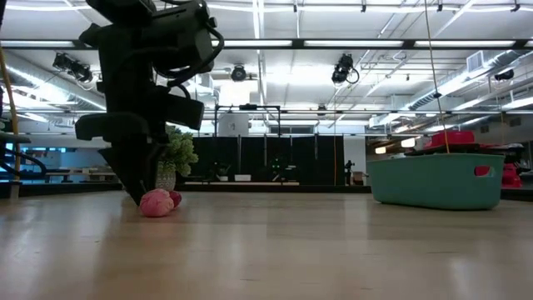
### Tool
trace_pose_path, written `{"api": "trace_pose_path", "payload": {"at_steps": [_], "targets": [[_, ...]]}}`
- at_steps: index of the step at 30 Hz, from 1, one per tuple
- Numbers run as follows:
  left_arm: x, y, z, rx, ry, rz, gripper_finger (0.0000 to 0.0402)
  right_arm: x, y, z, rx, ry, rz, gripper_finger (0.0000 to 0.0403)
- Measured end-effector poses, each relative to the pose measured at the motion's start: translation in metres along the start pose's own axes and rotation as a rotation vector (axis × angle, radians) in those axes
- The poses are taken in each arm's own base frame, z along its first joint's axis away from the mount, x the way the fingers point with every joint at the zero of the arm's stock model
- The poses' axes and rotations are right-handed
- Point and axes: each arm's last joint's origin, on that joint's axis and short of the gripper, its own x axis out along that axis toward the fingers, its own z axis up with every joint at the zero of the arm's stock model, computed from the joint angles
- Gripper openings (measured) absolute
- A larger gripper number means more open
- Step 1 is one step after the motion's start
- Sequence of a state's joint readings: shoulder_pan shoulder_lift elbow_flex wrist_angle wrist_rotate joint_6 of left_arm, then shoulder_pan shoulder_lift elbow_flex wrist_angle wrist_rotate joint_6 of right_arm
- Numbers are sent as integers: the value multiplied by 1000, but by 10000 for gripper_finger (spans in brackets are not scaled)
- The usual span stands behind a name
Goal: Pick and placing Produce into tupperware
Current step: Put the cherry in the basket
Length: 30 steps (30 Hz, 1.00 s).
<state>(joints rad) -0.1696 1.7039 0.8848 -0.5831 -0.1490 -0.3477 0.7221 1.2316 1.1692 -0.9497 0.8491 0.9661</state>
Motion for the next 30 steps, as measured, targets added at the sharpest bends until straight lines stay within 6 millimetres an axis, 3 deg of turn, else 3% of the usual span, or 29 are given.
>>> {"api": "trace_pose_path", "payload": {"at_steps": [5,10,15,22,30], "targets": [[0,0,0,0,-1,-3,78,0,0,0,0,0,0,100],[0,-1,3,0,-29,-9,17,0,0,0,0,0,0,100],[-5,-4,12,46,-53,-12,11,0,0,0,0,-6,-4,100],[-29,-12,47,109,-261,-16,6,0,0,0,-1,-13,-9,100],[-60,-14,96,117,-739,-72,4,0,-1,1,-1,-36,-25,100]]}}
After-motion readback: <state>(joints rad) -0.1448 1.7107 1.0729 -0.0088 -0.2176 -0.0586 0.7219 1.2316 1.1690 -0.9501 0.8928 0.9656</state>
